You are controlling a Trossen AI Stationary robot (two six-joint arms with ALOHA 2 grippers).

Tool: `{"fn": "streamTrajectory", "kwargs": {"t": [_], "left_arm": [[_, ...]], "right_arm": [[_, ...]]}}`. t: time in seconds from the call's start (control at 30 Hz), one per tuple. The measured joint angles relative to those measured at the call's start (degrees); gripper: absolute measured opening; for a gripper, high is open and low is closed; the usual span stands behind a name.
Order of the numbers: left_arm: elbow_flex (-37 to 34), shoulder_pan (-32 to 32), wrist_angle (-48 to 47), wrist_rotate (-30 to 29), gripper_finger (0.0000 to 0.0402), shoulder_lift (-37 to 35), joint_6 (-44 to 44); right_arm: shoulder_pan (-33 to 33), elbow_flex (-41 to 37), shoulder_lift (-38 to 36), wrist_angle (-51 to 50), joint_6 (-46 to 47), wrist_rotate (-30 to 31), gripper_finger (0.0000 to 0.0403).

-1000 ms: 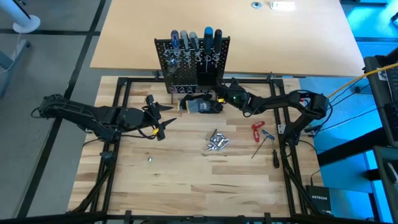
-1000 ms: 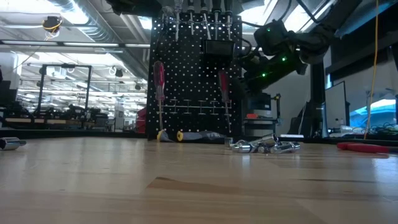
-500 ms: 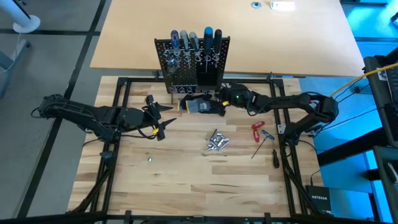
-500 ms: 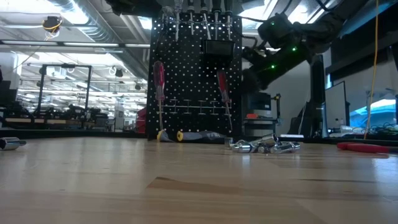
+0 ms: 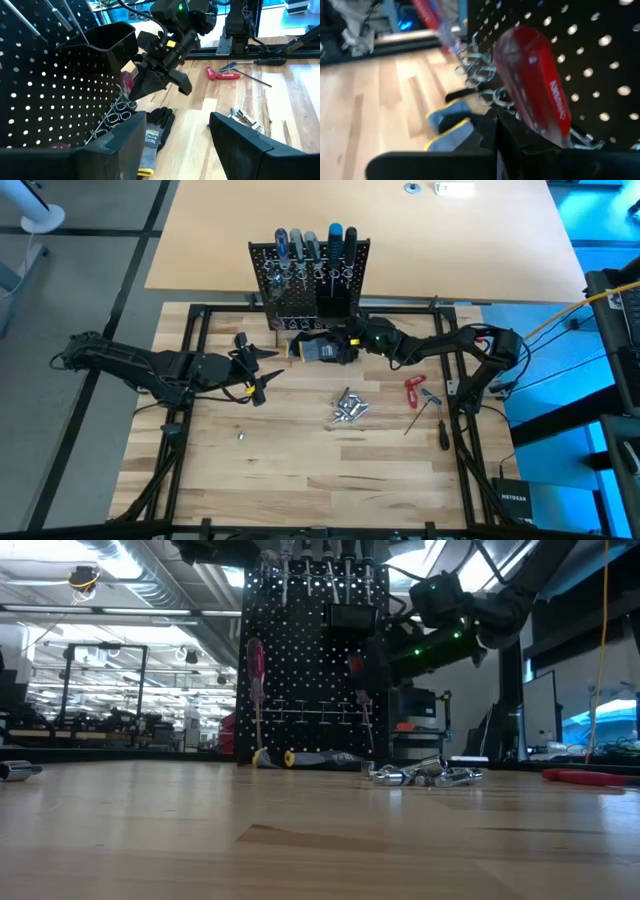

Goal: Hang tools onto peg board
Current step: Hang the red screwdriver on the pegboard

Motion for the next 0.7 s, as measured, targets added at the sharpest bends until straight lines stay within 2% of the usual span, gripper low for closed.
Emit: {"fn": "streamTrajectory", "kwargs": {"t": [0.27,0.5,0.7], "left_arm": [[0.0,0.0,0.0,0.0,0.021,0.0,-0.1],[0.0,0.0,-0.1,0.0,0.021,0.0,-0.2],[0.0,0.0,-0.2,0.0,0.021,0.0,-0.2]], "right_arm": [[0.0,0.0,0.3,-0.8,1.4,9.3,0.0006],[0.0,0.0,0.3,-1.3,1.2,12.9,0.0006],[0.0,0.0,-1.0,-5.0,0.7,13.1,0.0005]]}}
